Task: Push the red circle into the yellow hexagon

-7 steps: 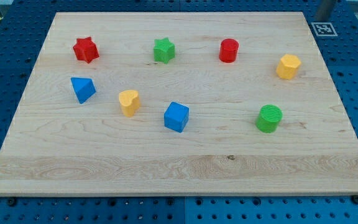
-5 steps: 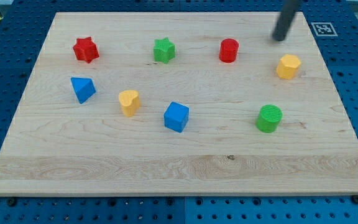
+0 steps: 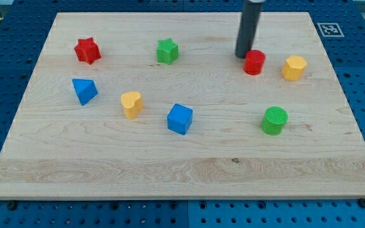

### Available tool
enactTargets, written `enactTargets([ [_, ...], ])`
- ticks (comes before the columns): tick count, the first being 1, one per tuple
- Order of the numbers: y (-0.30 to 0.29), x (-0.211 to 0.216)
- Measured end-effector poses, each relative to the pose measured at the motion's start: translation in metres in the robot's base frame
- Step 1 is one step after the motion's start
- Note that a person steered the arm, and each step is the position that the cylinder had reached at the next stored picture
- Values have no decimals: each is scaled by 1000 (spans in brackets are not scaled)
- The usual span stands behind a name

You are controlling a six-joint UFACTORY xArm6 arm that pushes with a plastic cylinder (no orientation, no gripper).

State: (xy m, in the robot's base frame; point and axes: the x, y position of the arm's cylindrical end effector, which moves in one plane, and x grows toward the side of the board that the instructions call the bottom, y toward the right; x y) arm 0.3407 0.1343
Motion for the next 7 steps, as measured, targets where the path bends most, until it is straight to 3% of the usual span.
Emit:
enactTargets([
  [1, 5, 4],
  [3, -63, 26],
  [7, 29, 37],
])
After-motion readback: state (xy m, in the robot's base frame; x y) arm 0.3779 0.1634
